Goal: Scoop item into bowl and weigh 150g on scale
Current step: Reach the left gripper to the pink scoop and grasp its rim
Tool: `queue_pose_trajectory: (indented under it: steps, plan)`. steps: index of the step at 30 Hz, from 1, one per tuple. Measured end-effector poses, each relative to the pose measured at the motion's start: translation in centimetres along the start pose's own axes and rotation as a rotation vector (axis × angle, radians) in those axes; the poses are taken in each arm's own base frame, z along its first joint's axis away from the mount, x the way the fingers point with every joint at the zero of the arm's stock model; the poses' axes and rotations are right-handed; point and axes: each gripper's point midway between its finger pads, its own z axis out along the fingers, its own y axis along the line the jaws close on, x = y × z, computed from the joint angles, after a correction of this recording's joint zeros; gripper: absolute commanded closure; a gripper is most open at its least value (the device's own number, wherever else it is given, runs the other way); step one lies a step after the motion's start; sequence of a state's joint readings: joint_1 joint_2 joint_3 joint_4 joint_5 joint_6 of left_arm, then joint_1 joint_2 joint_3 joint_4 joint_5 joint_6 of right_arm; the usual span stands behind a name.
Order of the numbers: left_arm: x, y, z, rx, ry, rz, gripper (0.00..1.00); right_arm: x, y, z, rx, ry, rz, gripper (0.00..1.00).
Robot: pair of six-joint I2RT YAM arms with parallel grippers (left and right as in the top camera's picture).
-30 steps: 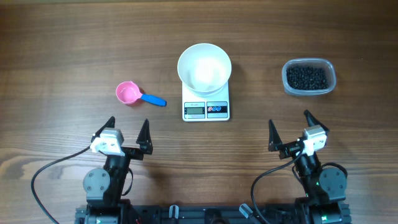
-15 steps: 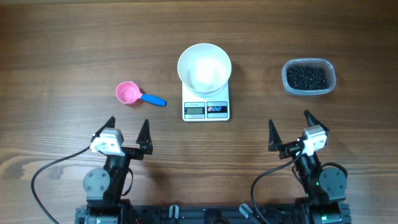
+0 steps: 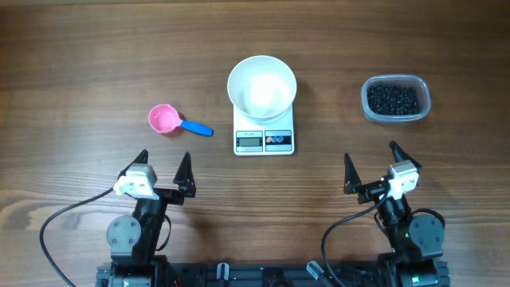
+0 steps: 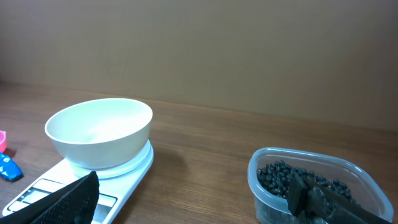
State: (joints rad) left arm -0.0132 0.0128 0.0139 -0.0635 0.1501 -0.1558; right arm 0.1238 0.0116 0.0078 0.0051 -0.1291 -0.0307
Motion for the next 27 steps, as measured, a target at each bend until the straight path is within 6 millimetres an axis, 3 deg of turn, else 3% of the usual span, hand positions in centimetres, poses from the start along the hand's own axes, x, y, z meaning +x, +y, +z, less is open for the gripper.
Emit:
queue_pose_trajectory:
  steps: [7,10,15,23,27]
  plan:
    - [0.1,0.0,0.0,-0.001,0.004,-0.001,0.00,0.0,0.0,0.0,0.000,0.000,0.000,0.00]
    - [0.9,0.2,-0.2,-0.024,0.088,-0.014,0.00,0.0,0.0,0.0,0.000,0.000,0.000,0.00]
    - [-0.4,0.1,0.4,-0.048,0.170,-0.026,0.00,0.0,0.0,0.0,0.000,0.001,0.000,0.00]
    - [-2.8,0.1,3.4,-0.078,0.289,-0.043,0.00,0.0,0.0,0.0,0.000,0.001,0.000,0.00]
    - [-3.0,0.1,3.9,-0.090,0.342,-0.051,0.00,0.0,0.0,0.0,0.000,0.001,0.000,0.00]
